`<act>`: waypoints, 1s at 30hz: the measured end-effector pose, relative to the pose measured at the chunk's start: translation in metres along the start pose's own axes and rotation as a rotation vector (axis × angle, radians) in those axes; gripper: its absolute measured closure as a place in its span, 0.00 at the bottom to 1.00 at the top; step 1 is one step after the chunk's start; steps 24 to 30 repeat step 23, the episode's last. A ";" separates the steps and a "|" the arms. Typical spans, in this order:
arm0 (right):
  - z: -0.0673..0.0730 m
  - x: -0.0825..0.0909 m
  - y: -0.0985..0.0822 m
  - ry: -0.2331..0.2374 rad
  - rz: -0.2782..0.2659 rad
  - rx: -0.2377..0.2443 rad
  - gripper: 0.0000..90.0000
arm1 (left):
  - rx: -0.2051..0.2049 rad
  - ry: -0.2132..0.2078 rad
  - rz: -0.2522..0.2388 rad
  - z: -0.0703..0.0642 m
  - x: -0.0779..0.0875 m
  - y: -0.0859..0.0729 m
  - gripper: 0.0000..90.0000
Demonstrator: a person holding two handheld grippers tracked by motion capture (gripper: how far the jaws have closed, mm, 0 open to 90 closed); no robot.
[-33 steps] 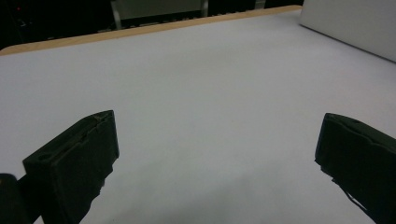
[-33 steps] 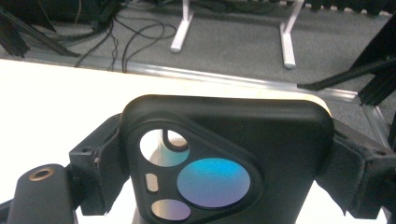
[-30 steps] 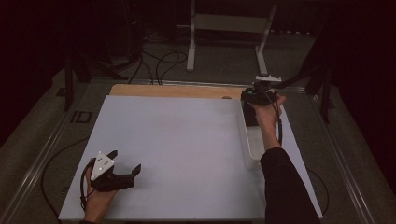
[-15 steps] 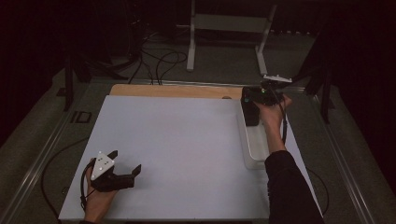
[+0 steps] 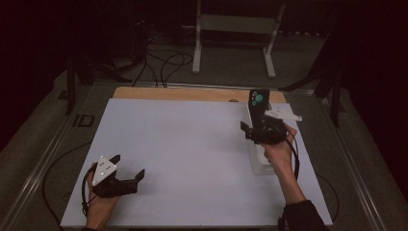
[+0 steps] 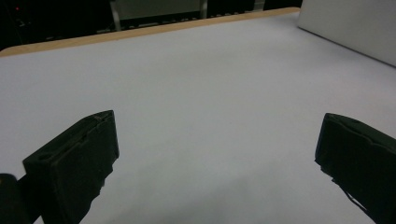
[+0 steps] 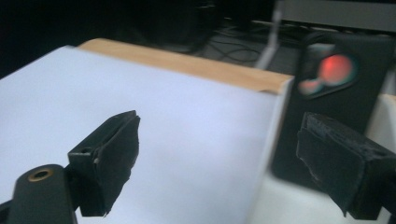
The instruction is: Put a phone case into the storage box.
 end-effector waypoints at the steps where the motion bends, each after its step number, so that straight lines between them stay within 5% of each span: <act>1: 0.006 0.004 -0.007 0.007 -0.007 0.018 0.14 | 0.000 0.001 -0.002 0.000 0.001 0.000 0.00; 5: 0.018 0.017 -0.037 0.058 -0.012 0.073 0.14 | 0.007 -0.002 -0.017 0.002 0.007 0.002 0.00; 8: 0.020 0.027 -0.061 0.048 -0.037 0.116 0.14 | 0.020 -0.002 -0.029 0.006 0.012 0.003 0.00; 15: 0.014 0.040 -0.105 0.076 -0.087 0.096 0.14 | 0.038 0.005 -0.039 0.012 0.017 0.003 0.00; 30: 0.016 0.040 -0.118 0.082 -0.101 0.105 0.14 | 0.027 -0.001 -0.036 0.012 0.017 0.003 0.00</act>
Point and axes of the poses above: each handheld gripper's, and its own axes: x roughly backward along the jaws, y roughly out of its top, z roughly to its left, the point moved 5 cm from there along -x, roughly forward along the jaws, and after that the axes turned 15 degrees about z, right-handed, at the moved point
